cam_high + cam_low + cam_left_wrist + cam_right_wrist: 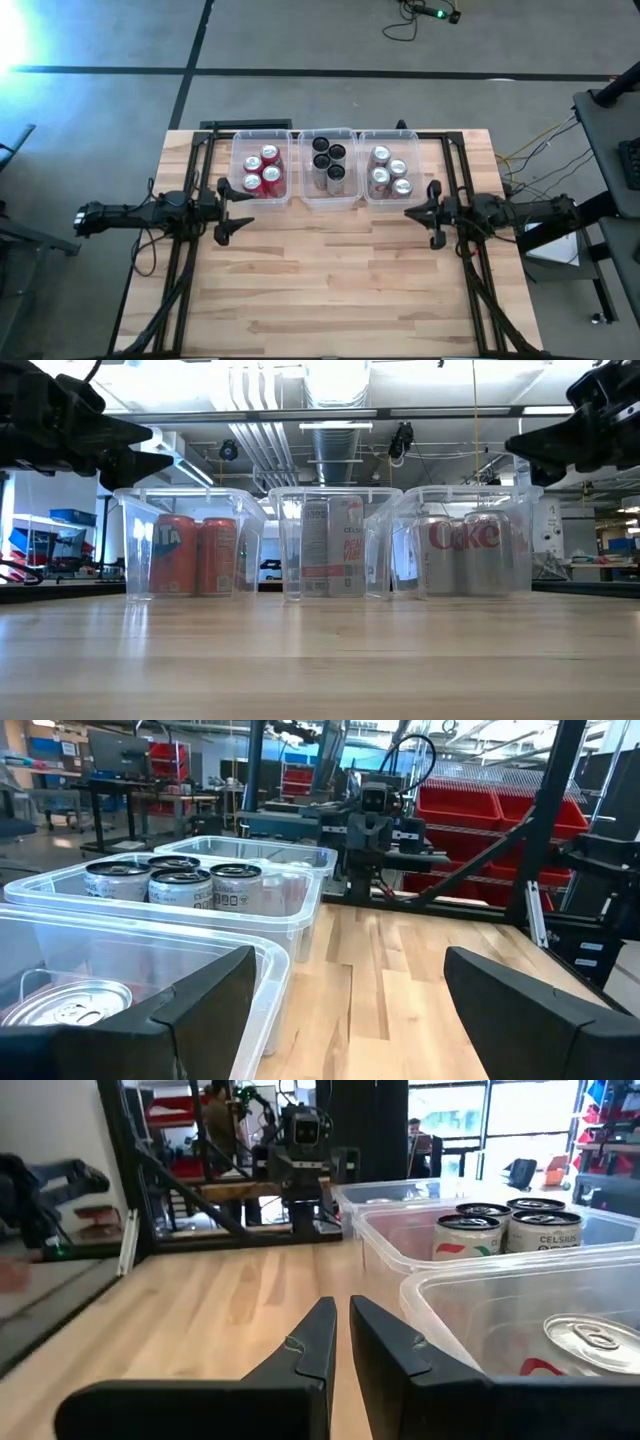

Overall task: Sort soda cans
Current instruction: Return to Home Position

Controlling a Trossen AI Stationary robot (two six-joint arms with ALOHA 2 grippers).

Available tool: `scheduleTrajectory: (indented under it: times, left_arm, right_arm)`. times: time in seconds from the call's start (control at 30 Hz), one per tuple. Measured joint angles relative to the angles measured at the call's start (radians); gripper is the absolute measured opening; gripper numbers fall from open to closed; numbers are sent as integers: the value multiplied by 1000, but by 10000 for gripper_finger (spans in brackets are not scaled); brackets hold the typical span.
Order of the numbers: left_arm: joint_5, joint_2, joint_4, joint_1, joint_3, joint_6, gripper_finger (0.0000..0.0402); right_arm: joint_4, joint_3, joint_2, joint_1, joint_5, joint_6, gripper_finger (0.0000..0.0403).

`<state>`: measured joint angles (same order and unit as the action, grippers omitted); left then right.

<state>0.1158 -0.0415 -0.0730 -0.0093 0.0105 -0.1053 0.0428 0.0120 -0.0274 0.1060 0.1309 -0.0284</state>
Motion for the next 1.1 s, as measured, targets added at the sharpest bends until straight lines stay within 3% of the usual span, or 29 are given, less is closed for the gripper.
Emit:
scheduleTrajectory:
  times: [0.27,1.1]
  left_arm:
    - [0,0,2,0,0,-1,309]
    - [-2,-14,9,0,43,-9,309]
  right_arm:
    - [-3,0,-3,-2,-1,119,27]
    - [-1,-1,-21,-2,0,107,28]
